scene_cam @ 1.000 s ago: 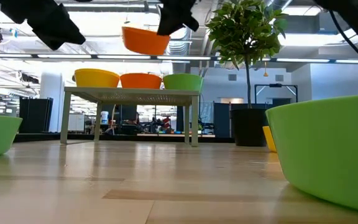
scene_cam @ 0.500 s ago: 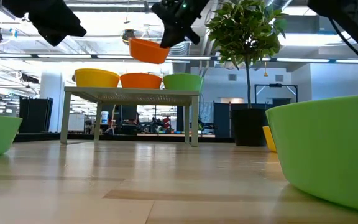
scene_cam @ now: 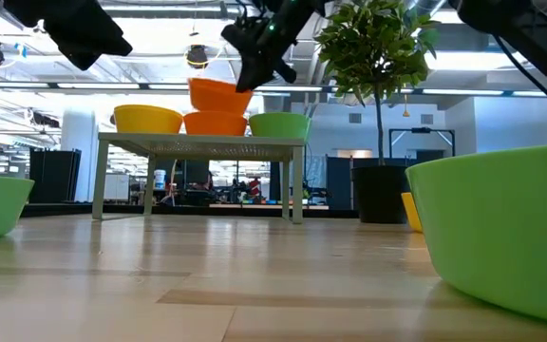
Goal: Pick & Place Mini bowls
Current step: Stack the orange bowl on top of the orange bowl on the shelf, then stack the green bowl on top of the green bowl on the shelf
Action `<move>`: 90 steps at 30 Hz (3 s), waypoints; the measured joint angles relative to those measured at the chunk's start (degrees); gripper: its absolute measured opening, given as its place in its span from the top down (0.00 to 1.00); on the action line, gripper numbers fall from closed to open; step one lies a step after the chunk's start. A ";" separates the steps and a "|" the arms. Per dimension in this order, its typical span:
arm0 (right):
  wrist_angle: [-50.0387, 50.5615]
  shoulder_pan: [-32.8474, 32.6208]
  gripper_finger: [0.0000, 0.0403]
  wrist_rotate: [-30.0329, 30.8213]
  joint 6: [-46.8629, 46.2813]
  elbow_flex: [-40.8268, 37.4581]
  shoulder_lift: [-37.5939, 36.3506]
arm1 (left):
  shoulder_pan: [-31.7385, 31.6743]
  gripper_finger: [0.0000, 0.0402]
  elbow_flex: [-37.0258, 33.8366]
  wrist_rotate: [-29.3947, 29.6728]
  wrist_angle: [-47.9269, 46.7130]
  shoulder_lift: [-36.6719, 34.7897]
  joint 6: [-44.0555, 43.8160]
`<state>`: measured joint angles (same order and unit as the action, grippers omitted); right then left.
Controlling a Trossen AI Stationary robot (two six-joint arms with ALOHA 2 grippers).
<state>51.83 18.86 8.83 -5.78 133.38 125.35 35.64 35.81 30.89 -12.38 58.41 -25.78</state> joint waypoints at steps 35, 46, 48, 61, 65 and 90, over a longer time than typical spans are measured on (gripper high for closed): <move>1.90 3.99 0.77 -13.24 1.67 0.05 0.56 | -0.05 0.74 0.00 0.87 0.00 0.02 0.00; 1.88 4.03 0.85 -11.80 1.75 0.05 0.56 | -0.07 0.74 0.00 1.03 0.00 0.02 0.00; 1.88 4.04 0.94 -11.82 1.75 0.05 0.56 | -0.06 0.74 0.00 1.03 0.00 0.02 0.00; 2.04 4.07 0.99 -13.52 1.72 0.05 0.56 | -0.06 0.74 0.00 1.03 0.00 0.02 0.00; 2.36 3.81 0.99 -13.59 1.60 -0.02 2.57 | -0.04 0.74 0.00 1.01 0.00 0.04 0.00; 5.66 0.96 0.80 -18.33 4.85 1.46 -0.39 | -0.07 0.74 0.00 1.03 0.01 0.04 -0.21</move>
<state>57.49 19.82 -9.50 -0.93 134.84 124.96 35.57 35.81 31.92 -12.37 58.46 -25.99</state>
